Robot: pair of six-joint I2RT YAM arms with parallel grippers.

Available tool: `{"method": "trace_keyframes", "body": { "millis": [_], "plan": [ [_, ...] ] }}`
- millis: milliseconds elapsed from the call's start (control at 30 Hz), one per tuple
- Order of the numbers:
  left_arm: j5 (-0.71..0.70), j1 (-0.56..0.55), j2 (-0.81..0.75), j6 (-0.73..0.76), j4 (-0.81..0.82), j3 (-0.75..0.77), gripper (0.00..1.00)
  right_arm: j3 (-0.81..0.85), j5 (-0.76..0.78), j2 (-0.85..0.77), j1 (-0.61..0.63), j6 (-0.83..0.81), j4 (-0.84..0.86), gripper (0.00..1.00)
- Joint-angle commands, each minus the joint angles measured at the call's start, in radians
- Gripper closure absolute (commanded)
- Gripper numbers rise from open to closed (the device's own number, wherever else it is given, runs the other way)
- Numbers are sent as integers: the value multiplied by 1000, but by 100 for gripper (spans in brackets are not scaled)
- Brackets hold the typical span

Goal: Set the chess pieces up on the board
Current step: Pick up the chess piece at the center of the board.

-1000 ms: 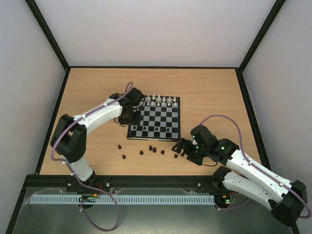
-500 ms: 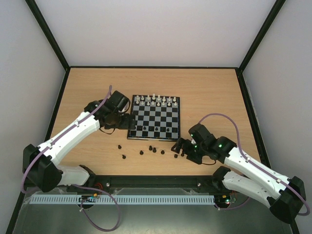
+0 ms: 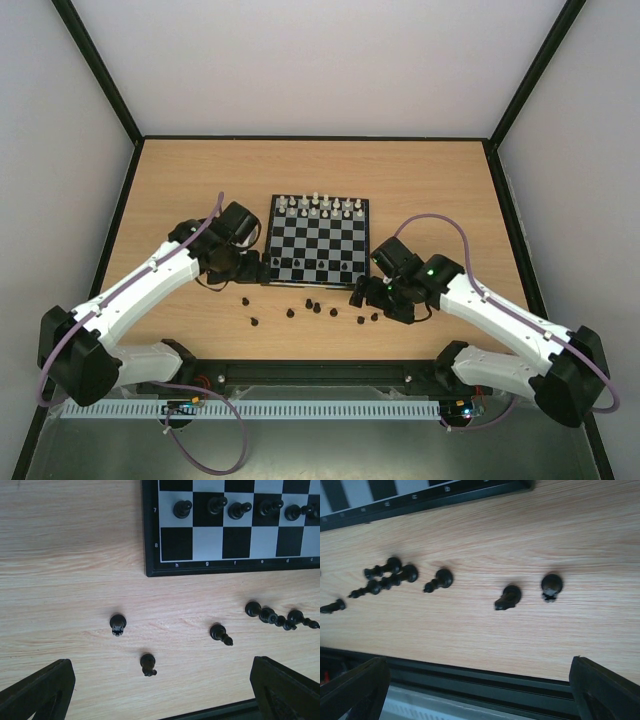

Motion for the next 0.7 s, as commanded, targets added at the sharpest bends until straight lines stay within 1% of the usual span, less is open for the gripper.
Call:
{"method": "trace_keyframes", "body": {
  "millis": [0, 467, 667],
  "plan": [
    [46, -4, -16, 5, -20, -16, 1, 57, 82, 60, 6, -42, -155, 1],
    [50, -4, -41, 13, -8, -85, 1, 33, 127, 93, 5, -24, -150, 1],
    [85, -6, -55, -15, 24, -102, 1, 24, 136, 123, 6, -45, -133, 2]
  ]
}}
